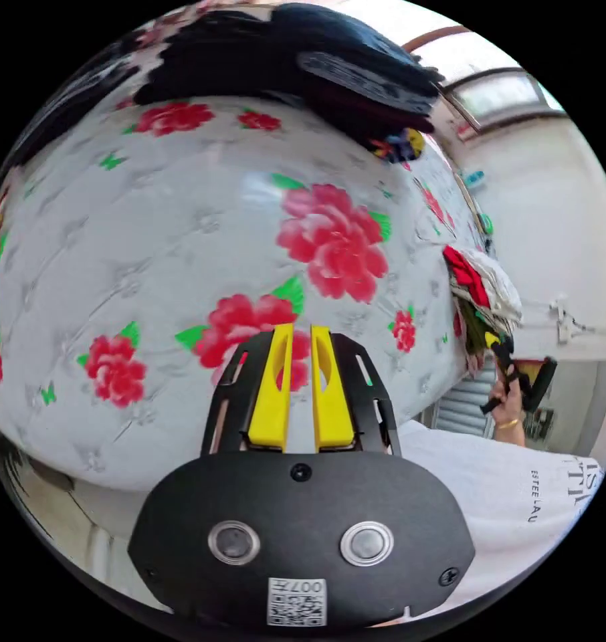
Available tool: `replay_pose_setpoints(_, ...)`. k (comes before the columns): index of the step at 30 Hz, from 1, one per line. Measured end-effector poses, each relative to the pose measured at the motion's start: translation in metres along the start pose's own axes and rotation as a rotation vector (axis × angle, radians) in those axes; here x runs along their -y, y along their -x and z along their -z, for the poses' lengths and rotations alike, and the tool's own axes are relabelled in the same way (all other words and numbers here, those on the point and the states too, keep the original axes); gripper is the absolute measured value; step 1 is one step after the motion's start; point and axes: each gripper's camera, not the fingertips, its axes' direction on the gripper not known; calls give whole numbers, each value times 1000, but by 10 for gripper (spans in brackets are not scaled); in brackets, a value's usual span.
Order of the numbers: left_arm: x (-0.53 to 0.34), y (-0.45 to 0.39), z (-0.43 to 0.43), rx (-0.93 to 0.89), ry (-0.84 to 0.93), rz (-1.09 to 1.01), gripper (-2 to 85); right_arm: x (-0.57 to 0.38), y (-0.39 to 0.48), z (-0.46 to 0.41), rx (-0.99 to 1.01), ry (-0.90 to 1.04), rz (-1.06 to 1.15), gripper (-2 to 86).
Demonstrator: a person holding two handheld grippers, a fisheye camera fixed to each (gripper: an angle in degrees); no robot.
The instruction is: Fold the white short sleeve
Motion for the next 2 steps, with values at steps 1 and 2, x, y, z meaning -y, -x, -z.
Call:
replay_pose_setpoints(1, -20, 42, 28, 14, -88, 136, 53, 9, 31, -31, 37, 101, 62, 11)
replay_pose_setpoints(2, -30, 61, 42, 23, -135, 193, 55, 13, 46, -43, 56, 136, 94, 10)
